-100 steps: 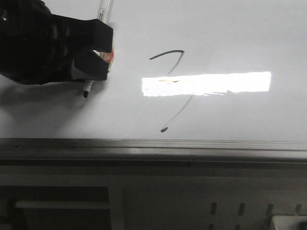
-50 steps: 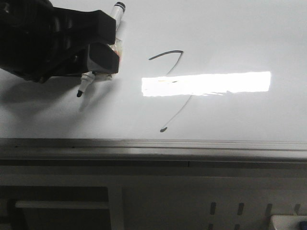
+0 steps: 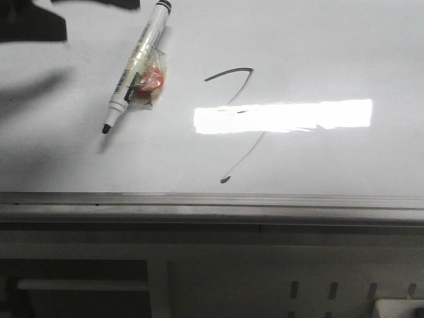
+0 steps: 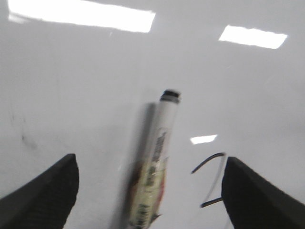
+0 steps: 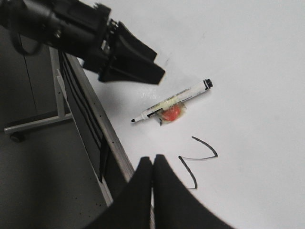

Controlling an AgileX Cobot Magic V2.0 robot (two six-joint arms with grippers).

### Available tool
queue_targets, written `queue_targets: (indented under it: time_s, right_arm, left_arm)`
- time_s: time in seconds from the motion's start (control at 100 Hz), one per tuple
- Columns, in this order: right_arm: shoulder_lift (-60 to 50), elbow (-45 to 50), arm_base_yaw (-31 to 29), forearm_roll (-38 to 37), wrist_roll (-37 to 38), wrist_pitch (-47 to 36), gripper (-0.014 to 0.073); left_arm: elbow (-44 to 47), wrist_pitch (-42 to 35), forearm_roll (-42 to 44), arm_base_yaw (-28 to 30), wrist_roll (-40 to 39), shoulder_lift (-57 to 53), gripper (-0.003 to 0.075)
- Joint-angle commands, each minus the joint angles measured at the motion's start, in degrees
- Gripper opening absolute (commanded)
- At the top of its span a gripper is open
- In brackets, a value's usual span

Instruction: Write number 3 on whiteboard

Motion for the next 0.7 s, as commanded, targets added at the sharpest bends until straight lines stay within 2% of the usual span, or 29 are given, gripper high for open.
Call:
queue_targets:
  time_s: [0.0, 0.11, 0.21, 0.3, 0.41, 0.69]
  right_arm:
    - [-3.5, 1.7, -0.3, 0.5, 0.1, -6.9, -0.0053]
    - [-9.7, 9.0, -1.0, -0.2, 0.1, -11.9, -0.0053]
    - [-16.5, 17.0, -2.6, -0.2, 0.1, -17.9, -0.0053]
    - [-22.7, 24.4, -3.9, -0.6, 0.1, -21.8, -0.0053]
    - [-28.8, 31.4, -4.2, -0.6, 0.1, -22.7, -0.0053]
    - [-34.1, 37.2, -4.2, -0.4, 0.1, -23.5, -0.0053]
  left_arm:
    - [-0.6, 0.0, 0.3, 0.1, 2.1, -7.9, 0.051]
    - [2.4, 1.4, 0.3, 0.1, 7.3, -17.4, 0.0403]
    - [6.5, 2.0, 0.3, 0.1, 11.2, -27.3, 0.0265]
    - [10.8, 2.9, 0.3, 0.1, 11.6, -35.2, 0.0127]
    - [16.1, 3.4, 0.3, 0.1, 11.6, -42.7, -0.002]
    - [23.3, 3.4, 0.3, 0.1, 11.6, -52.3, -0.002]
